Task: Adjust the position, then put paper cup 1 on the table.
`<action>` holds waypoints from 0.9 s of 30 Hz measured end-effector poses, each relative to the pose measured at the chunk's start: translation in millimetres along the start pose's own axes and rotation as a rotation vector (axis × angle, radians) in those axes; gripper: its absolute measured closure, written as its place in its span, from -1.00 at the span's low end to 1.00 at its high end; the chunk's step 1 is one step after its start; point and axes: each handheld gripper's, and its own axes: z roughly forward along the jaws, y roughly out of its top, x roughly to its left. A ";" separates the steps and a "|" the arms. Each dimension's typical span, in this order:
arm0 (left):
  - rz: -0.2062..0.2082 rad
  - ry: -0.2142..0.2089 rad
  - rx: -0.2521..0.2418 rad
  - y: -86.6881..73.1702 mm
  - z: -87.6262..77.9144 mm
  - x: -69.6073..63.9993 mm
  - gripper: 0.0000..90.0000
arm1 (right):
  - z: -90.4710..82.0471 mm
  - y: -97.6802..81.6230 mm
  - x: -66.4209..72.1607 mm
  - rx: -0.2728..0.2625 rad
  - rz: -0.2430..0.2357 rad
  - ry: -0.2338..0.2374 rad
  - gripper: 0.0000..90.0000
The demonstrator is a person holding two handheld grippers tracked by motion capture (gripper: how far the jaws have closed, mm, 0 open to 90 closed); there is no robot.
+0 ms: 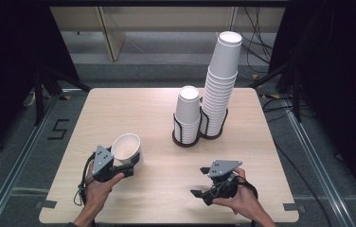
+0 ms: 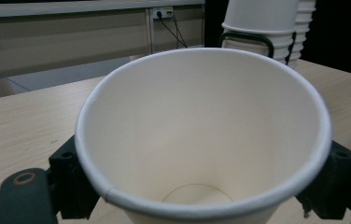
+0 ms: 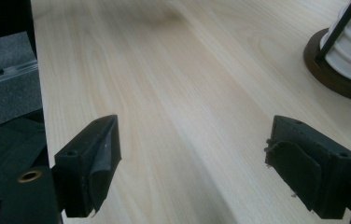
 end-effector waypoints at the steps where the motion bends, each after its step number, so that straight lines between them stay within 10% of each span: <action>1: -0.001 0.003 -0.002 -0.6 2.0 2.3 -0.65 | -0.2 -0.5 -0.2 -0.001 0.000 0.003 -0.60; 27: -0.028 0.112 0.002 7.8 47.4 41.7 -0.66 | -5.1 -7.8 -4.4 -0.004 0.023 -0.020 -0.59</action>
